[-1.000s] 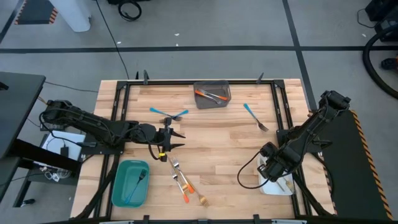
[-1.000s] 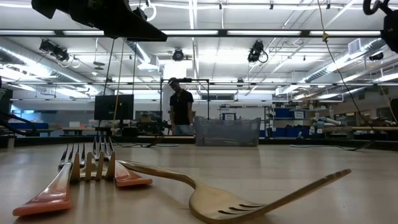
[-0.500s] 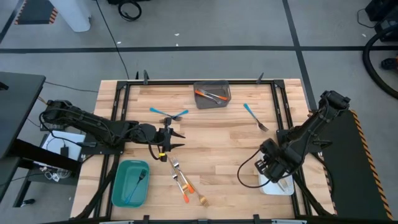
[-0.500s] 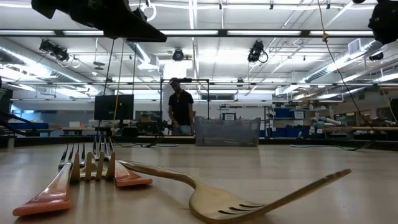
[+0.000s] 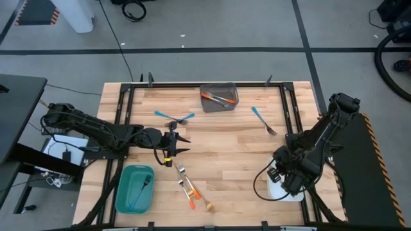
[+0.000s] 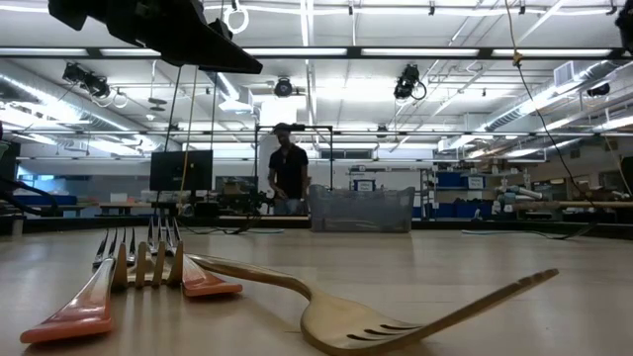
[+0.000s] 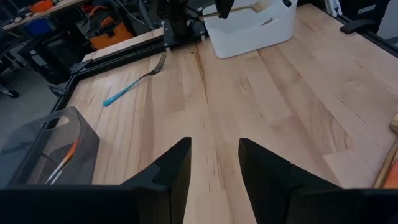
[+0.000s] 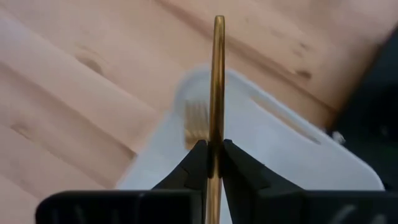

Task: Sort silverware by color (type)
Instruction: Put the gold fork into the white bin, then put the blue fork into the green bin

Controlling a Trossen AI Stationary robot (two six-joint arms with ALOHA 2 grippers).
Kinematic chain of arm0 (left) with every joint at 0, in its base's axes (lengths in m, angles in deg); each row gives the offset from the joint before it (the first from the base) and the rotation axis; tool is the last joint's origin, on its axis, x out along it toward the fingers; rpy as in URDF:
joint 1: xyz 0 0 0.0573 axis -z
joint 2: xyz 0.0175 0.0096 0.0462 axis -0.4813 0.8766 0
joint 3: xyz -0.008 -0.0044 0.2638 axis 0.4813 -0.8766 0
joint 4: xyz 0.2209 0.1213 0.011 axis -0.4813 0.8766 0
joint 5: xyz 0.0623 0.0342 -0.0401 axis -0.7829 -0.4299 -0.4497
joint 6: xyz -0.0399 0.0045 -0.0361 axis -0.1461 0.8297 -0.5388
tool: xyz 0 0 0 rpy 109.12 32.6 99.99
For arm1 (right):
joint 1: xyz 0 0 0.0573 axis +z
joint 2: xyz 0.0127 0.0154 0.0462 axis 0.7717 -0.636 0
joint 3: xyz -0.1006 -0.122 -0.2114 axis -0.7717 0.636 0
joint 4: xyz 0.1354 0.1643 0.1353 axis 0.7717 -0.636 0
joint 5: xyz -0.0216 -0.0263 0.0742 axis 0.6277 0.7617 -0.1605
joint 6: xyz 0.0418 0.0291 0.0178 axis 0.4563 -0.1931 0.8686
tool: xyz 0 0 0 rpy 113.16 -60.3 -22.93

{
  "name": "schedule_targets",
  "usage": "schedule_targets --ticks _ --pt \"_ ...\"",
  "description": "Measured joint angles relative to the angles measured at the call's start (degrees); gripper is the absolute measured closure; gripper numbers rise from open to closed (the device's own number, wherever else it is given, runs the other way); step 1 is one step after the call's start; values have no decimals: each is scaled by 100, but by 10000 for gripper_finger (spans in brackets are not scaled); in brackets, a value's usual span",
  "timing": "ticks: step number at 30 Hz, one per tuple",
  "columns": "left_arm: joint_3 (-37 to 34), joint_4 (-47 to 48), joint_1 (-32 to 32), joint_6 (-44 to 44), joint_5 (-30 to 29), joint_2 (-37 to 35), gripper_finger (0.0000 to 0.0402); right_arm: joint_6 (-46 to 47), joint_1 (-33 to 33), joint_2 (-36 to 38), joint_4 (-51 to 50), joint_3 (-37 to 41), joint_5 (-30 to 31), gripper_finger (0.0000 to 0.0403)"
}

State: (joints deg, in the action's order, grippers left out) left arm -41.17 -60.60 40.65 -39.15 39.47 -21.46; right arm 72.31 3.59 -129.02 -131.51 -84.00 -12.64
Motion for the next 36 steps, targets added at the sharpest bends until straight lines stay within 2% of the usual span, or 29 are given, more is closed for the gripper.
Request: schedule_targets --ticks 3,13,18,22,28,36 --pt "0 -2 0 -4 0 0 260 -4 23 0 24 20 -319 348" --pt "2 -14 0 -85 0 0 260 -188 -80 13 179 7 -513 284" --pt "0 -50 -2 -95 0 0 260 -332 -256 26 -40 -152 -44 278" --pt "0 -51 -2 -111 0 0 260 -535 -446 135 -174 -239 61 279" --pt "0 -52 -2 -223 12 0 260 -1255 -801 301 -98 -240 737 279" --pt "0 44 0 -705 337 0 260 -3274 -1158 309 541 -242 2623 279"
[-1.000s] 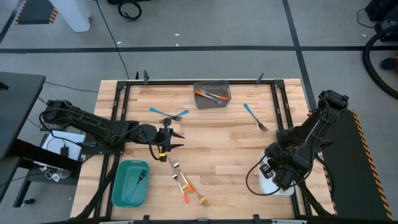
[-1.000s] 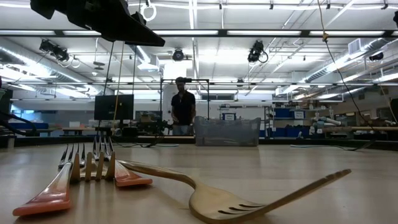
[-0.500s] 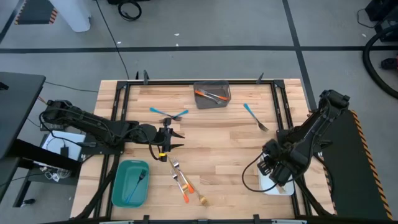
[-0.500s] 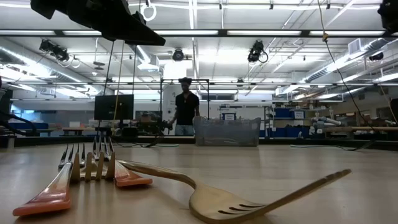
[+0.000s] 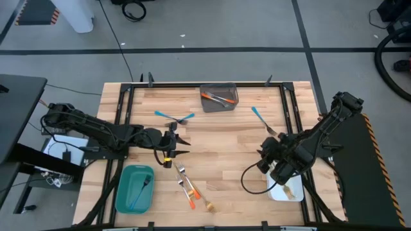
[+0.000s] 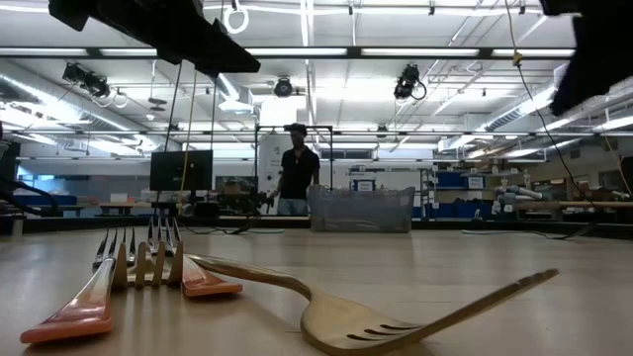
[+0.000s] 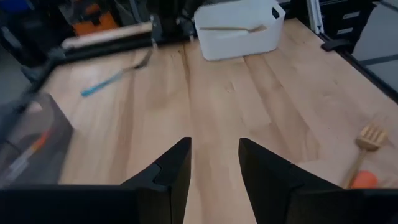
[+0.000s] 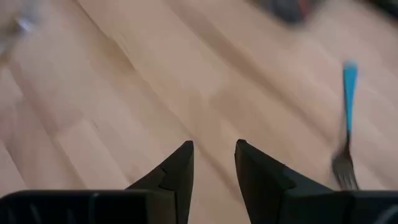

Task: Sort silverware by color (type)
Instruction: Put the blue fork into the green bin

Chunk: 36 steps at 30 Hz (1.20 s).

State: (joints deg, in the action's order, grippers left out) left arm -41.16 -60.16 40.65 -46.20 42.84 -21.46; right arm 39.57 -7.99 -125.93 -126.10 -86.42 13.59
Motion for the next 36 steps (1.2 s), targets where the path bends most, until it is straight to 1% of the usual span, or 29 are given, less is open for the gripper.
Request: schedule_targets --ticks 3,6,12,15,18,20,24,28,30,32,36 --pt "0 152 0 -379 125 0 260 -431 -153 -1 446 -2 444 281" --pt "0 272 33 -813 287 8 260 -1068 -432 -3 968 -2 487 286" --pt "0 440 473 -1678 296 140 260 -2741 -965 -25 2915 218 570 291" --pt "0 591 755 -1983 208 173 260 -3316 -1153 -25 3706 353 830 291" --pt "0 698 984 -2267 87 170 260 -3817 -1343 -25 4410 514 921 291" --pt "0 730 1113 -2457 33 171 260 -4011 -1459 -25 4703 552 914 292" --pt "0 802 1343 -2781 -147 207 260 -4058 -1621 -27 5210 702 913 294" --pt "11 808 1471 -3128 -317 413 260 -4246 -1674 -32 6031 1056 898 294" --pt "137 893 1488 -3213 -322 635 260 -4333 -1678 -36 6443 1229 899 294" --pt "324 1179 1491 -3257 -321 831 260 -4472 -1676 -36 6869 1379 880 294" --pt "748 1594 1456 -3260 -304 1192 260 -4586 -1678 -88 7293 1554 792 294"
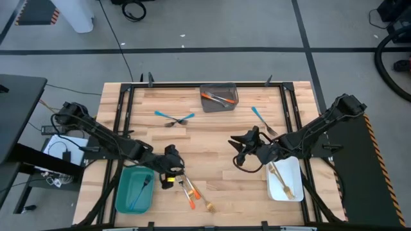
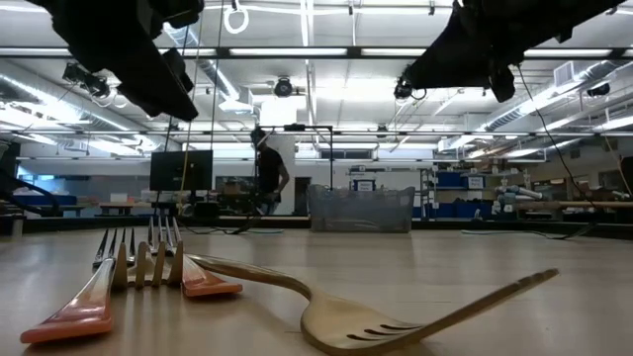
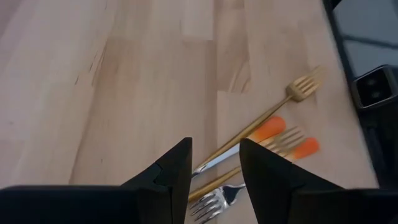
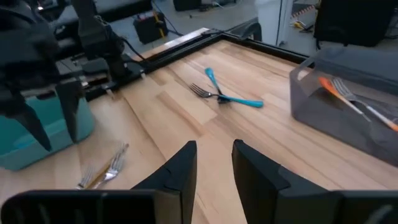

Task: Sort silverware by color (type)
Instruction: Put the blue fork into the green bin

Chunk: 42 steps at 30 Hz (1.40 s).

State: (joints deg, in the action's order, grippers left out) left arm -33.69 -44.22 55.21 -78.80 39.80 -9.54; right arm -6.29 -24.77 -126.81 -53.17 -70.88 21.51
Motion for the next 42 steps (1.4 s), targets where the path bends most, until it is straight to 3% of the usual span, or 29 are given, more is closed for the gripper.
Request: schedule_targets --ticks 9,19,33,42 --pt "853 945 0 5 131 710 260 -130 -29 -789 823 125 -28 294" --pt "1640 1511 -93 290 518 1416 260 -596 -254 -1233 1591 112 -735 294" --pt "1761 1519 -265 897 1368 1992 260 -608 -301 -1255 1358 112 -765 294" --pt "1754 1652 -252 1693 1400 2144 260 -596 -299 -1255 1303 112 -754 294"
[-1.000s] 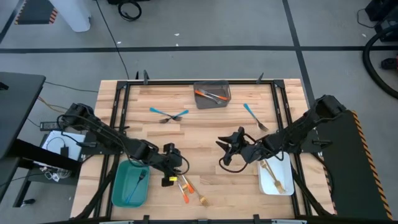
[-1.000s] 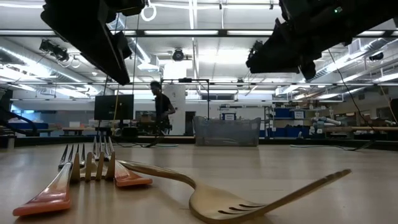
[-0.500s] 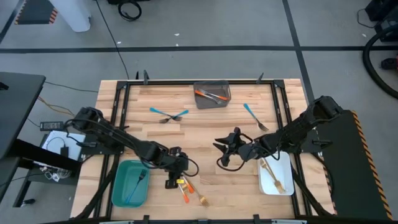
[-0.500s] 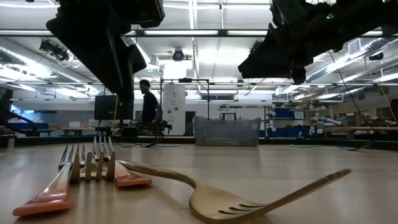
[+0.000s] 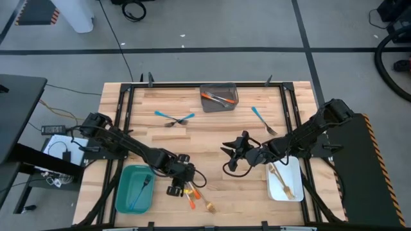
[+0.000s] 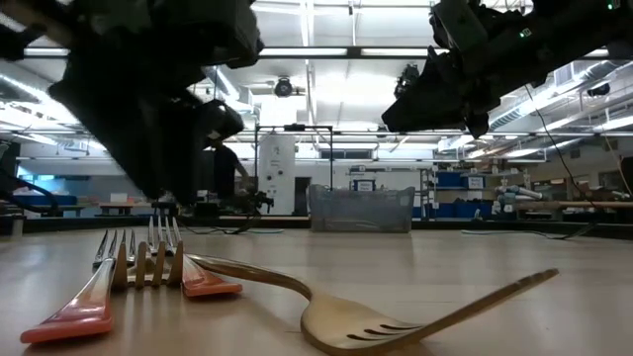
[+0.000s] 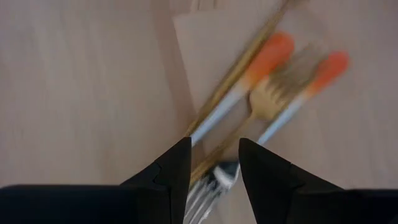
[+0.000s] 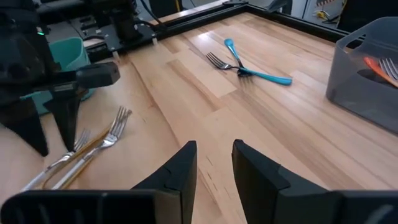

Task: Sort silverware by color (type)
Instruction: Put the blue fork into the green bin

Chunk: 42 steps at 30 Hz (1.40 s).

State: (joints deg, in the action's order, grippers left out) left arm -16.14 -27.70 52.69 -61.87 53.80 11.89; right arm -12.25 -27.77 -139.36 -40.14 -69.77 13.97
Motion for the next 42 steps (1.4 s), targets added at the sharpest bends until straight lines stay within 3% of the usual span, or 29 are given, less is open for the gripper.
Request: schedule_targets --ticks 7,13,22,31,42 --pt "2 917 -174 224 -551 -103 260 13 -2 0 -70 0 2 294" --pt "-3 1484 -414 239 -576 -117 260 17 -2 0 -75 -1 4 294" --pt "-2 1518 -743 634 -654 -539 260 14 -7 0 -145 0 13 294" --pt "-145 1842 -1344 862 -1412 -608 260 -1 -7 2 -158 0 20 294" --pt "-495 1663 -2297 1232 -1465 -607 260 -1 -7 2 -204 0 17 294"
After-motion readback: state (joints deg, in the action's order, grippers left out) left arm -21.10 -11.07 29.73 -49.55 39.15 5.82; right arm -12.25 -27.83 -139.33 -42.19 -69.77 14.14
